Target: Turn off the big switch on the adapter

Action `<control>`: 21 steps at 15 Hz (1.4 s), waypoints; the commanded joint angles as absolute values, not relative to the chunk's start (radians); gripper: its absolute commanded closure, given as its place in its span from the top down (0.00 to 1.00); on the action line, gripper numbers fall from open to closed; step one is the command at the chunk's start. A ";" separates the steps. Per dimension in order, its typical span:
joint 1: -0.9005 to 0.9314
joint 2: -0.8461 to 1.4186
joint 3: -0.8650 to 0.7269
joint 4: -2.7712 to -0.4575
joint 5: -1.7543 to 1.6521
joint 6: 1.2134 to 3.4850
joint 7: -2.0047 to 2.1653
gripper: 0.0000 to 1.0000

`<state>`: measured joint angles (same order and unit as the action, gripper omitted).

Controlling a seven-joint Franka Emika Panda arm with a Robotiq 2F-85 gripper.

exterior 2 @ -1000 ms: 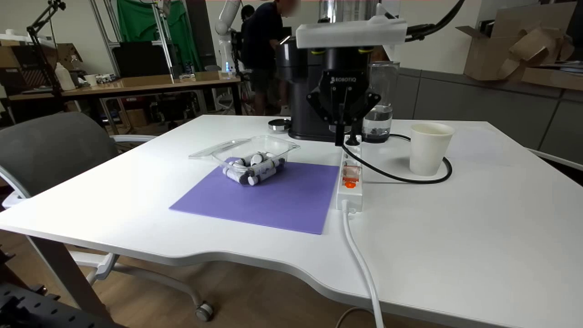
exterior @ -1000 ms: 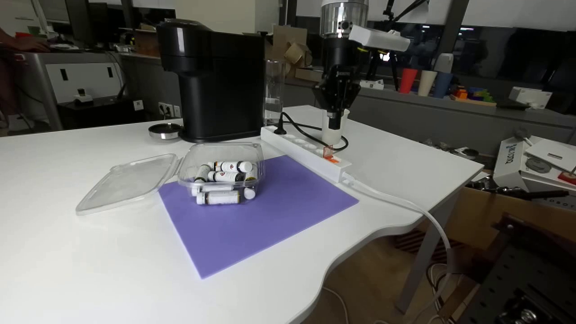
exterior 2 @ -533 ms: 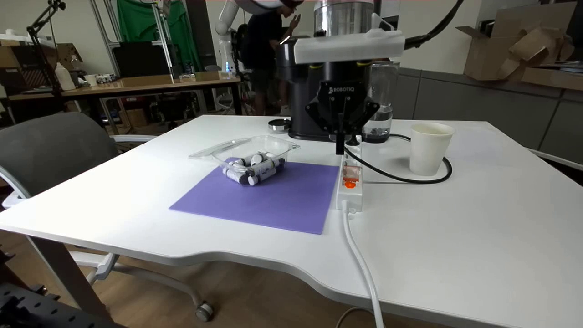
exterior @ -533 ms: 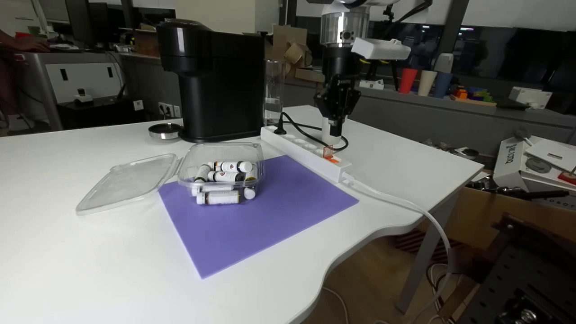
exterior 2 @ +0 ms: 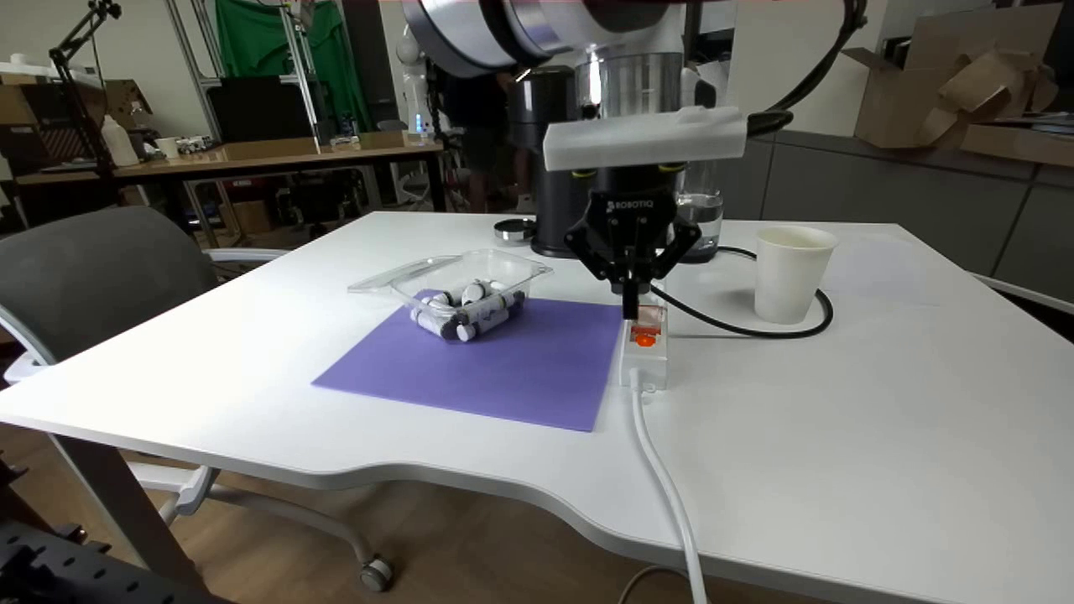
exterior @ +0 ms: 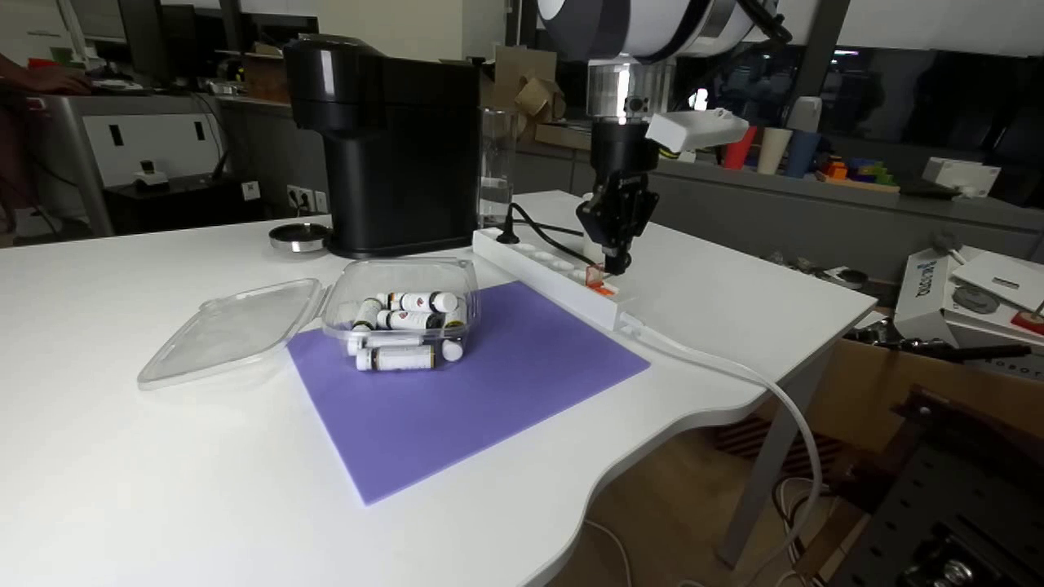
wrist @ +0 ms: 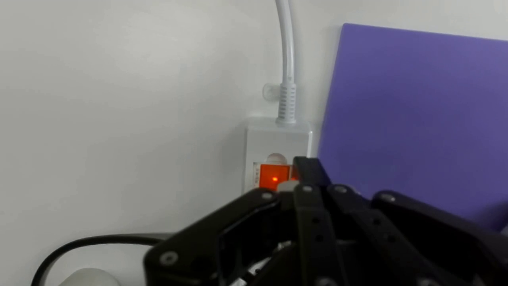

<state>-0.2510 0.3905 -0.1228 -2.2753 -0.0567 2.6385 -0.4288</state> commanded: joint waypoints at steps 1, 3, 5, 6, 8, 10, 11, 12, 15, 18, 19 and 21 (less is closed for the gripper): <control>-0.275 0.416 -0.116 -2.261 -0.064 2.665 -0.430 0.00; -0.284 0.431 -0.112 -2.249 -0.059 2.669 -0.430 0.00; -0.289 0.448 -0.113 -2.233 -0.059 2.667 -0.426 0.00; -0.294 0.455 -0.110 -2.225 -0.058 2.664 -0.428 0.00; -0.300 0.473 -0.109 -2.206 -0.055 2.659 -0.427 0.00; -0.306 0.490 -0.105 -2.186 -0.054 2.654 -0.428 0.00; -0.307 0.499 -0.103 -2.176 -0.055 2.652 -0.428 0.00; -0.306 0.505 -0.101 -2.167 -0.056 2.652 -0.426 0.00; -0.305 0.520 -0.088 -2.148 -0.057 2.653 -0.426 0.00; -0.302 0.529 -0.076 -2.139 -0.057 2.656 -0.424 0.00; -0.301 0.536 -0.074 -2.135 -0.058 2.653 -0.422 0.00; -0.302 0.546 -0.072 -2.131 -0.057 2.652 -0.419 0.00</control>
